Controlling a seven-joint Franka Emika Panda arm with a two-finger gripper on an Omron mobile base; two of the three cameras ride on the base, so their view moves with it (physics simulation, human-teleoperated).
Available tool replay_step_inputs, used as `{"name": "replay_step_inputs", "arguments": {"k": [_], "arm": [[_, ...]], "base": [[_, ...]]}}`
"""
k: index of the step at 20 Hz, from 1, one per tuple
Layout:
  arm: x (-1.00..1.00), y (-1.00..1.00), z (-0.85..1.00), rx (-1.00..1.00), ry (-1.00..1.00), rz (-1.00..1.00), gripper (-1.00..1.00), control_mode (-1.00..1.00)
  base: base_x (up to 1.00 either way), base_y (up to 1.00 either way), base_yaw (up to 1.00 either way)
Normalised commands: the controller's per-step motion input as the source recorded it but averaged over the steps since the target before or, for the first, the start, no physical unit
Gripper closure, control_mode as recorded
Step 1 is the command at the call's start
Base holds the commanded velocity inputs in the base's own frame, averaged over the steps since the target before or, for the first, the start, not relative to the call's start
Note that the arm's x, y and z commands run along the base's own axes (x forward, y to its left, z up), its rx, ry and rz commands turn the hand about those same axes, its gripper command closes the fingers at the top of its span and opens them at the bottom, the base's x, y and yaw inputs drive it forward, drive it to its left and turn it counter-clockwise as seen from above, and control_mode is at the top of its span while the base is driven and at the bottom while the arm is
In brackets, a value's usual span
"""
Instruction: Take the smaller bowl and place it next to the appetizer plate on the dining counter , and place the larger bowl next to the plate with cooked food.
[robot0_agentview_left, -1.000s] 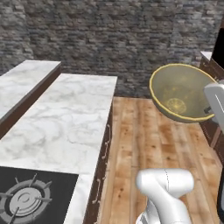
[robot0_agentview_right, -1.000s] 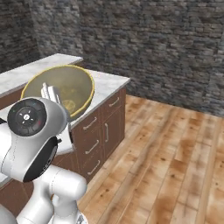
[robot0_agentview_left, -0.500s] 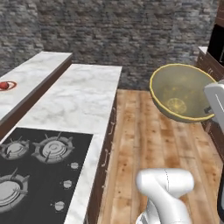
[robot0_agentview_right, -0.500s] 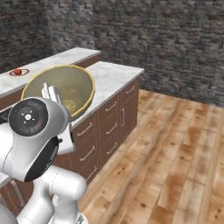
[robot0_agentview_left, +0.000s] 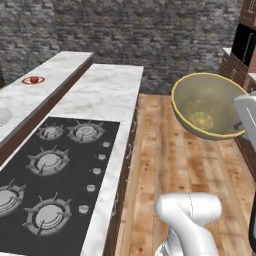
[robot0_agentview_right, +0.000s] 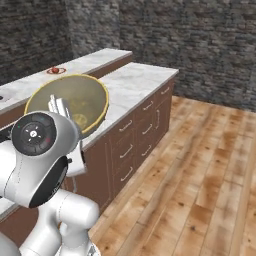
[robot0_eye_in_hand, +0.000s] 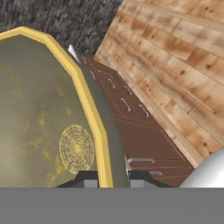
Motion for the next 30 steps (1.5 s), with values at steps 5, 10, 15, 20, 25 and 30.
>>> {"name": "replay_step_inputs", "arguments": {"k": [5,10,15,20,25,30], "arm": [[0.0,0.0,0.0,0.0,0.0,0.0,1.0,1.0],[0.0,0.0,0.0,0.0,0.0,0.0,1.0,1.0],[0.0,0.0,0.0,0.0,0.0,0.0,1.0,1.0],[0.0,0.0,0.0,0.0,0.0,0.0,1.0,1.0],[0.0,0.0,0.0,0.0,0.0,0.0,1.0,1.0],[0.0,0.0,0.0,0.0,0.0,0.0,1.0,1.0]], "base": [[-0.99,0.72,-0.04],[-0.84,0.77,-0.05],[-0.89,0.64,0.01],[-0.89,0.41,0.19],[-0.93,0.45,0.33],[-0.95,0.61,0.34]]}}
